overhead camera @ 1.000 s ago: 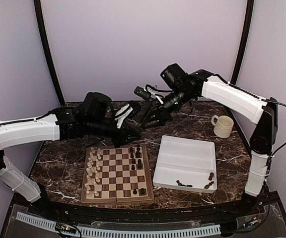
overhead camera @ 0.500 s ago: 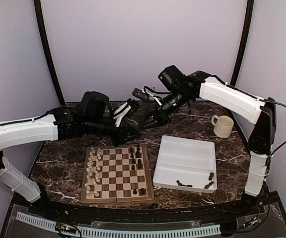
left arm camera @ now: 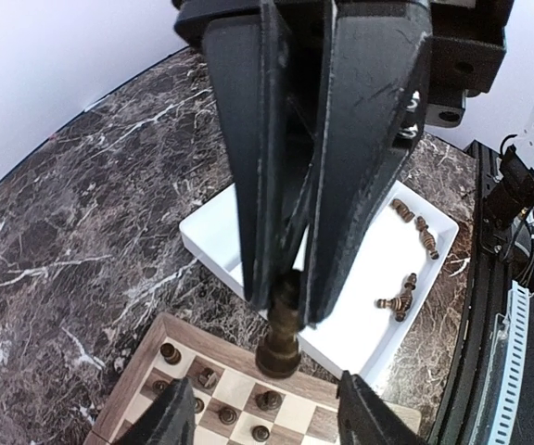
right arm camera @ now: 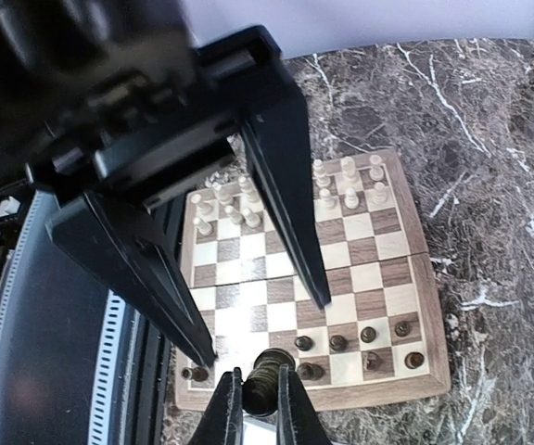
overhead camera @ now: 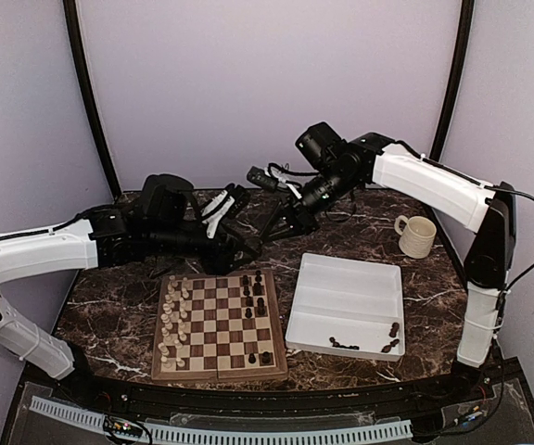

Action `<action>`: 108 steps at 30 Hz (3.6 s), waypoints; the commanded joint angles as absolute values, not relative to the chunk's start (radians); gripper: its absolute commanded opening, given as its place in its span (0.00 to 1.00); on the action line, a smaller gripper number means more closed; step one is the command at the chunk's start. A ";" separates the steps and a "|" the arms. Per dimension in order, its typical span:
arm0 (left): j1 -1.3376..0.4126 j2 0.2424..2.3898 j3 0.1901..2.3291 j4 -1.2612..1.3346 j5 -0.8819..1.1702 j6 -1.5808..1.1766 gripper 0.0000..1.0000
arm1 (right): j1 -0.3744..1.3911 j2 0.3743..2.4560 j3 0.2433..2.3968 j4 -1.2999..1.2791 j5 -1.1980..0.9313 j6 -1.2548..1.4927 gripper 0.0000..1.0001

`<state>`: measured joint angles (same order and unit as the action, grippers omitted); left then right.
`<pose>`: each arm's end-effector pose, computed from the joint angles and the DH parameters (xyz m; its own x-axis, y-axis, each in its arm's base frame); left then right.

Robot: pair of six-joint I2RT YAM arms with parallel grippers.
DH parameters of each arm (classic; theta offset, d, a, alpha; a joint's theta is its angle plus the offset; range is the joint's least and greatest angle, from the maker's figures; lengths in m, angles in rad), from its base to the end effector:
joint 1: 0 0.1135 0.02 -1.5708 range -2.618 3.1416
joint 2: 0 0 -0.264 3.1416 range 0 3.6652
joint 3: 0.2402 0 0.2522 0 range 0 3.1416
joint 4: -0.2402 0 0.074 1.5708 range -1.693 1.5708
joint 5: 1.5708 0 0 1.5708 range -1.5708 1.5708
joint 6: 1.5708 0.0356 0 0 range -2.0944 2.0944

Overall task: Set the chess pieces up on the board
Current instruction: Pass from the left arm to the right, then place the bishop on f8.

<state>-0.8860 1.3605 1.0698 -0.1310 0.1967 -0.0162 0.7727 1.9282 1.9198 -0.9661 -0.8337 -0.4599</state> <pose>0.1946 -0.2493 0.3144 -0.2730 0.3092 -0.9110 0.8681 0.4873 -0.0948 0.2772 0.3070 0.3377 -0.1905 -0.6024 -0.7752 -0.9502 -0.0852 0.2997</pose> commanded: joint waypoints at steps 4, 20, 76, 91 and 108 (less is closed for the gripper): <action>-0.883 1.213 0.997 -0.213 0.040 0.018 0.63 | 0.796 1.878 1.778 -0.901 -0.666 -0.536 0.00; -0.840 1.058 0.904 -0.167 -0.248 -0.081 0.77 | 1.055 1.903 1.549 -0.804 -0.387 -0.671 0.00; -0.840 1.081 0.882 -0.157 -0.227 -0.091 0.77 | 1.104 1.984 1.525 -0.739 -0.314 -0.657 0.05; -0.840 1.088 0.882 -0.159 -0.220 -0.089 0.77 | 1.106 1.985 1.532 -0.768 -0.337 -0.683 0.16; -0.840 1.095 0.887 -0.161 -0.211 -0.080 0.77 | 1.106 1.991 1.539 -0.782 -0.327 -0.692 0.26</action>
<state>-0.8440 1.0954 0.8936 -0.1772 -0.2211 -0.0864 1.0950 1.9816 1.5360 -0.7681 -0.3210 -0.6804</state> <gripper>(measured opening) 0.770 0.267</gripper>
